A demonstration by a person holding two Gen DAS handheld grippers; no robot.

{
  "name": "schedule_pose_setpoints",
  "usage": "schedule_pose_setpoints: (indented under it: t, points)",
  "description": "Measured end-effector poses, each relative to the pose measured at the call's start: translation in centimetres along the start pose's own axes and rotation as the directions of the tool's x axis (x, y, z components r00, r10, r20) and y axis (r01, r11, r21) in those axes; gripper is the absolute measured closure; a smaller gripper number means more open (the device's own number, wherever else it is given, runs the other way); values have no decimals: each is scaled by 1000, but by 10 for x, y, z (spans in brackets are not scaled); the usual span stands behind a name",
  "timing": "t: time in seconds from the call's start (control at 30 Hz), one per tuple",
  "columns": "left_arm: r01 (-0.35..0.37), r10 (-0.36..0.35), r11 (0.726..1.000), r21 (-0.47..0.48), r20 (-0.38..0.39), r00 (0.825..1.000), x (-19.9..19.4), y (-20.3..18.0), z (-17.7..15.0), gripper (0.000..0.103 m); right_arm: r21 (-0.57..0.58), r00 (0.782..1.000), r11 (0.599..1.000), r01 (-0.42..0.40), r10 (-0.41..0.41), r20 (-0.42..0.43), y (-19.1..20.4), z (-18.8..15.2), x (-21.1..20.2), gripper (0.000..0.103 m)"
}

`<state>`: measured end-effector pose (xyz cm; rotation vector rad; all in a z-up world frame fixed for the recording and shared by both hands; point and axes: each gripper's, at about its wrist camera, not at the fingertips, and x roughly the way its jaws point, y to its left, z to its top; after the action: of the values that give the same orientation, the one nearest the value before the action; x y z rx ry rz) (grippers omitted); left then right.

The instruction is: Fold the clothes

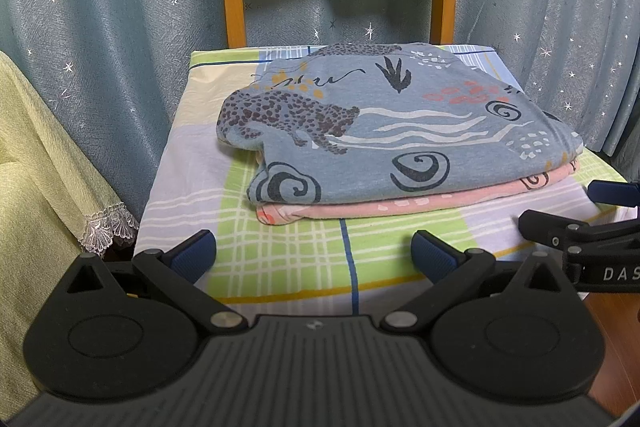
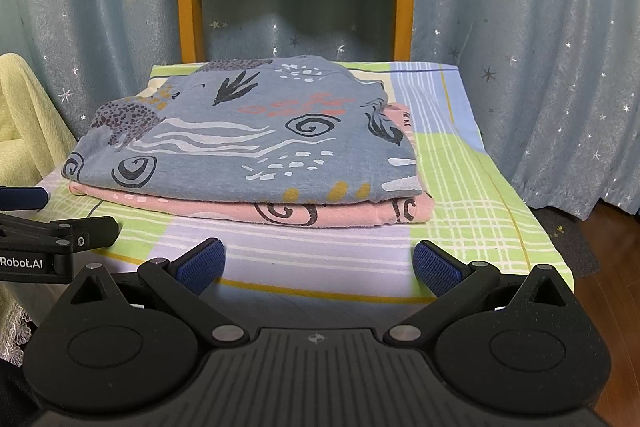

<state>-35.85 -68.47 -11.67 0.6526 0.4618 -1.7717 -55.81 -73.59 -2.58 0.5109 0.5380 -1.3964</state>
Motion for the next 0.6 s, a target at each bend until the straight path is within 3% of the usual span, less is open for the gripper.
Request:
schedule_pose_setpoints:
  t: [0.6]
  points:
    - [5, -5, 1000, 3, 1, 1000, 0, 0, 0, 0, -3, 1000, 1000, -1, 1, 1, 1, 1, 1, 0]
